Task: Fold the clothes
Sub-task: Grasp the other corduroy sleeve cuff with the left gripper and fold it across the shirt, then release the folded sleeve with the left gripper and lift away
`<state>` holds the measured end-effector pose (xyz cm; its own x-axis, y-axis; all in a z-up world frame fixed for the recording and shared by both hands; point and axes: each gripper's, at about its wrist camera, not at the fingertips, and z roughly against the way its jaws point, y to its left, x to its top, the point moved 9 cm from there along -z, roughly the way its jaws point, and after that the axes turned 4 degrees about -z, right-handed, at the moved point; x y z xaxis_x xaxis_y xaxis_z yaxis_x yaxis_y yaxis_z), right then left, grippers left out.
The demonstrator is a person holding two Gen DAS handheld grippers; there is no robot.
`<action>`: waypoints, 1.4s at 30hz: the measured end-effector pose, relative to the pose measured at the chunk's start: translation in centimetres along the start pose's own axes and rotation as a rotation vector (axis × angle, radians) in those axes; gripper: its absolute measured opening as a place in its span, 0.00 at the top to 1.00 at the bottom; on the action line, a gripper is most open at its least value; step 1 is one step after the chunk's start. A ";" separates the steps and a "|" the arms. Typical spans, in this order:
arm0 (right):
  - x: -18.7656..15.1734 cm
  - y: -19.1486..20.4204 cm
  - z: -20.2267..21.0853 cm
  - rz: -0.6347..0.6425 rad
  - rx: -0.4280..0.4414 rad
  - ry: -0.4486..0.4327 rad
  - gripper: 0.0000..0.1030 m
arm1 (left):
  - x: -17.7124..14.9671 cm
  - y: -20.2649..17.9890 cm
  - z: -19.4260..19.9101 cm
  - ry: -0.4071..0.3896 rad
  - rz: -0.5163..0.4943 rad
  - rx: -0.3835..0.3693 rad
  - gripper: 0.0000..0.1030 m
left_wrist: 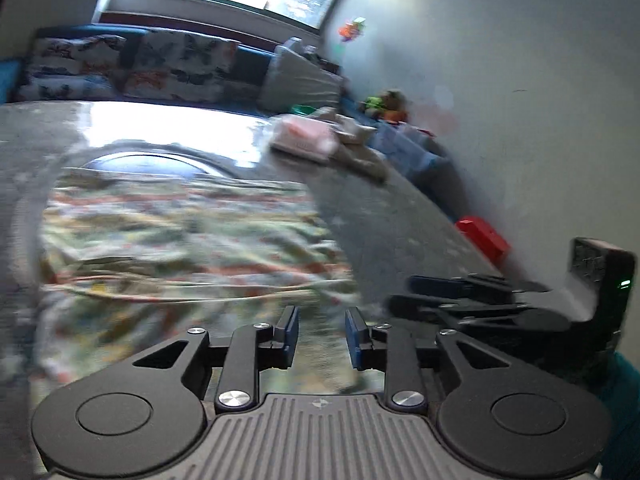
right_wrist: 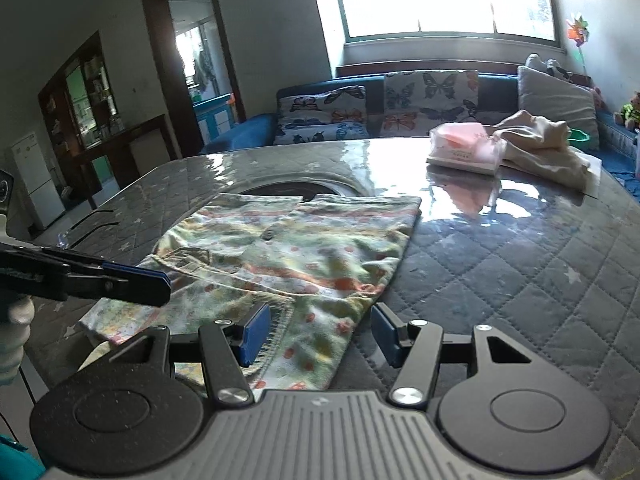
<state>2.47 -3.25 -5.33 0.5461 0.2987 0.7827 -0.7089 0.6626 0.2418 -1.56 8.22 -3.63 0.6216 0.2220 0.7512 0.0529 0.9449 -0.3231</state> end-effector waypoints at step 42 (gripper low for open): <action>-2.1 8.2 -7.8 0.238 0.145 0.163 0.44 | -0.9 15.2 0.9 0.026 0.041 0.458 0.89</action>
<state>-1.06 6.93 -9.50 0.4130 0.5471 0.7281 -0.8752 0.4595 0.1512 -1.98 22.63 -8.69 0.6356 0.2613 0.7264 -0.3195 0.9456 -0.0605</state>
